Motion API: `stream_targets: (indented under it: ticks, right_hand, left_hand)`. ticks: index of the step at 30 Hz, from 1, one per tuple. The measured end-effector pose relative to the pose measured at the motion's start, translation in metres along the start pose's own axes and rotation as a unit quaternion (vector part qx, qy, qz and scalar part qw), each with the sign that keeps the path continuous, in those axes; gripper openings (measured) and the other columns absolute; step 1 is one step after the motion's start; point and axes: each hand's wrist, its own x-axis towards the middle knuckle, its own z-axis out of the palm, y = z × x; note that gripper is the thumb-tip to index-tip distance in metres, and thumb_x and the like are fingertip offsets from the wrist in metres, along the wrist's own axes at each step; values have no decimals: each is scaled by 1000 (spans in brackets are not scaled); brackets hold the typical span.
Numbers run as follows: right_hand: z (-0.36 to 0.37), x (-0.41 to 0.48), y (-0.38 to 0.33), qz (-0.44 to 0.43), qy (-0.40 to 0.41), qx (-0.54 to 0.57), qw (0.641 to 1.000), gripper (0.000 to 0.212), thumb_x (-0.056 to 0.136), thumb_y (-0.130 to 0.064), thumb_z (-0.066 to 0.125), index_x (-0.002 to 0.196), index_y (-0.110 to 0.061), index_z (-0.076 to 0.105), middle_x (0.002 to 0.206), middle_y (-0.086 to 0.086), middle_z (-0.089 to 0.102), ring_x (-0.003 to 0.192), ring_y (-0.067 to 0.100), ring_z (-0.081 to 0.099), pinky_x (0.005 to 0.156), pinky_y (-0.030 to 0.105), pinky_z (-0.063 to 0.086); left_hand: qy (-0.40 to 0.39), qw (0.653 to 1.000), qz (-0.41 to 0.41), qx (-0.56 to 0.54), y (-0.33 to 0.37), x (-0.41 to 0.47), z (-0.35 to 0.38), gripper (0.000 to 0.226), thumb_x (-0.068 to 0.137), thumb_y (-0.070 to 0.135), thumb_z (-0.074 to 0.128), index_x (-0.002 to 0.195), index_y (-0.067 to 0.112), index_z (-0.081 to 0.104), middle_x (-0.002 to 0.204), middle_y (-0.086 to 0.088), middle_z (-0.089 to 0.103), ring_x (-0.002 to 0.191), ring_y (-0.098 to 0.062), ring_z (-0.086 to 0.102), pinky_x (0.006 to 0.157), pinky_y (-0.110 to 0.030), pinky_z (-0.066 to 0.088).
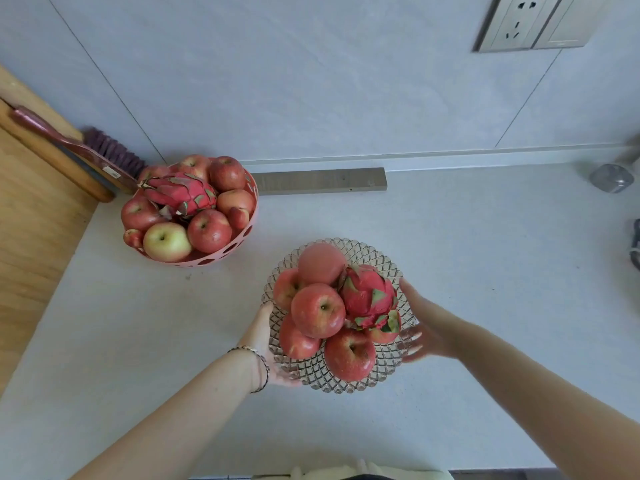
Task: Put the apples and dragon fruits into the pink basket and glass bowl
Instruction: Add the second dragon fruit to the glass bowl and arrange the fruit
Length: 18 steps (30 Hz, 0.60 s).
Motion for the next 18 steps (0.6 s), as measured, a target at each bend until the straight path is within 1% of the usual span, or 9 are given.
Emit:
stream_targets:
  ticks: [1,3,5,7,8,11,14,16,18]
  right_hand:
    - [3,2,1,-5,6,16,1000,81,84,-71,25,138,-11,31,134,30,41,122,47,42,100,58,39]
    - [6,8,1,-18,18,37,999,79,83,-72,27,132,-11,39,115,24,52,114,44,48,99,56,42]
    - [6,12,-3,-24,22,57,998,77,83,-72,29,130,-12,41,103,20,53,110,42,51,98,54,44]
    - [4,18,-10,-34,44,66,996,74,84,-70,30,132,-14,38,110,21,48,114,43,49,99,52,43]
    - [4,22,-15,-40,57,70,995,72,85,-69,30,133,-15,37,112,21,47,114,43,49,99,52,43]
    - [5,35,-35,-65,78,86,991,71,85,-67,34,133,-15,39,122,20,48,113,41,51,97,50,45]
    - [4,51,-55,-79,84,102,988,73,84,-68,36,135,-16,38,134,19,46,112,39,51,95,49,46]
    - [3,60,-69,-85,80,109,987,72,84,-67,36,135,-16,38,135,18,46,112,39,51,92,48,47]
    - [2,66,-82,-90,78,116,986,70,85,-66,37,133,-15,40,133,17,48,111,38,52,87,47,49]
  left_hand:
    - [7,1000,-5,7,2,0,2,90,76,68,49,145,19,20,148,-23,27,129,-50,35,102,-62,34]
    - [25,999,-3,34,7,4,4,92,76,70,48,144,15,22,148,-22,28,128,-48,37,101,-61,35]
    - [29,998,12,48,14,5,7,82,80,68,43,138,11,33,141,-21,39,123,-46,43,99,-59,35]
    - [13,999,46,25,22,3,15,59,85,61,43,111,8,48,107,-19,55,108,-41,51,91,-53,39]
    - [18,998,66,12,27,4,18,50,87,57,43,103,10,48,95,-16,54,105,-39,52,87,-51,41]
    - [36,991,125,-9,42,4,31,41,88,52,46,108,16,44,98,-13,52,100,-35,49,81,-45,44]
    - [50,984,170,-17,60,8,42,33,91,44,44,105,14,42,85,-8,50,87,-32,52,72,-39,47]
    - [49,979,194,-21,73,5,50,28,93,40,43,99,12,45,77,-6,48,72,-26,50,64,-34,46]
    - [49,975,215,-11,85,6,56,26,94,38,41,97,13,45,74,-7,47,67,-23,48,63,-29,43]
